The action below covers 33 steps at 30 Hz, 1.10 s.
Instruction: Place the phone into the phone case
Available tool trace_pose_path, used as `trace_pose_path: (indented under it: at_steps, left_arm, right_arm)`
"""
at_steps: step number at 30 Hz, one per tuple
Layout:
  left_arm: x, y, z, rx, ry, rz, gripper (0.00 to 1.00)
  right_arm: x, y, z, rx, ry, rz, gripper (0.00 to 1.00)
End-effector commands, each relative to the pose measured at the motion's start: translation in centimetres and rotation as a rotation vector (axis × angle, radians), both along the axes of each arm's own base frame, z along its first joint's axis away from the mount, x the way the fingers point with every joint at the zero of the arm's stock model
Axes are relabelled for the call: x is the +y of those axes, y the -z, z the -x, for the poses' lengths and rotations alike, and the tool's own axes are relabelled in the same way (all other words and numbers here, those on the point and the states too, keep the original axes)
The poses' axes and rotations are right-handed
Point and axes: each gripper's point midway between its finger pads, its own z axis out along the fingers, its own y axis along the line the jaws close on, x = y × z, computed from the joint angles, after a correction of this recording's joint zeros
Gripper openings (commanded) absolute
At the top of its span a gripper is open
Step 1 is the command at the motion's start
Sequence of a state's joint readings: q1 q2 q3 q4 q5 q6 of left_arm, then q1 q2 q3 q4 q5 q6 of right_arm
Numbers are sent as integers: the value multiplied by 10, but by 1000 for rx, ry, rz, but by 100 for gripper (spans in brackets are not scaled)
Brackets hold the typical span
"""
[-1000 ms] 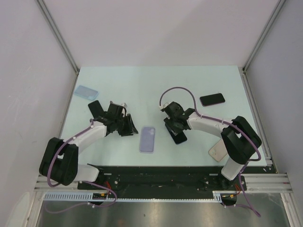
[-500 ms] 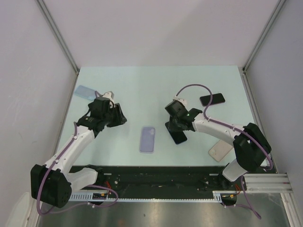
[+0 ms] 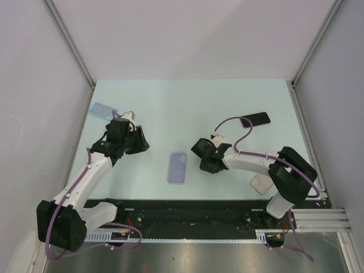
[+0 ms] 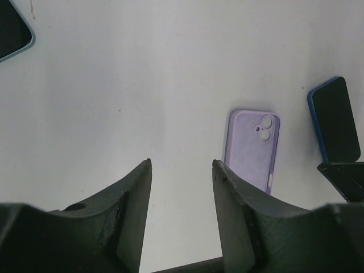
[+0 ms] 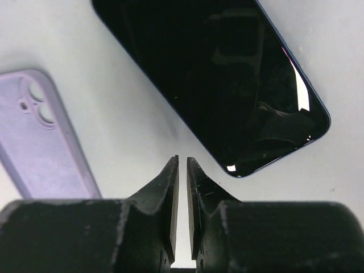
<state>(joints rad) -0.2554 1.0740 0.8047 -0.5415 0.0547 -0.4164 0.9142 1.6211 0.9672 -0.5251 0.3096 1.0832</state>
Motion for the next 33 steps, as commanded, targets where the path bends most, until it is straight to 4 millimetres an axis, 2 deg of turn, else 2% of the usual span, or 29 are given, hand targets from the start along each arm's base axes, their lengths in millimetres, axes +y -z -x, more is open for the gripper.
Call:
trace_pose_path:
  at_steps: [1,6,11,15,18,19,21,22,24,27,28,31,33]
  left_arm:
    - [4,-5,-1,-34,8,-11,52]
    - [4,-7,-1,-44,5,-9,52]
    - [4,-6,0,-39,4,-9,53]
    - [4,-6,0,-38,6,-6,53]
    - [2,-5,1,-34,9,-2,53]
    - [3,-5,1,-34,7,-1,53]
    - [2,-4,1,-33,8,2,53]
    - [2,-4,1,-33,7,3,53]
    - [2,-3,1,-29,8,3,53]
    - [0,-2,1,-28,13,8,53]
    - [0,-2,1,-28,14,10,53]
    - [-4,-2,2,-28,27,27,54]
    - [-6,-3,1,-31,34,36,55]
  right_arm:
    - [-17,17,3,-20,86,73,14]
    - [-45,26,4,-30,125,164,15]
    - [-88,27,-4,-42,191,283,17]
    - [-130,24,-31,-48,279,332,17]
    - [-144,18,-49,-71,316,314,19]
    - [-154,15,-57,-78,337,310,23]
    - [-160,11,-66,-82,369,273,28]
    - [-168,9,-72,-82,407,256,33]
    - [-167,1,-79,-95,431,208,40]
    - [-160,-11,-85,-118,492,157,62]
    - [-157,-16,-89,-125,523,136,74]
    - [-151,-19,-87,-102,639,93,87]
    - [-144,-19,-88,-107,705,62,91]
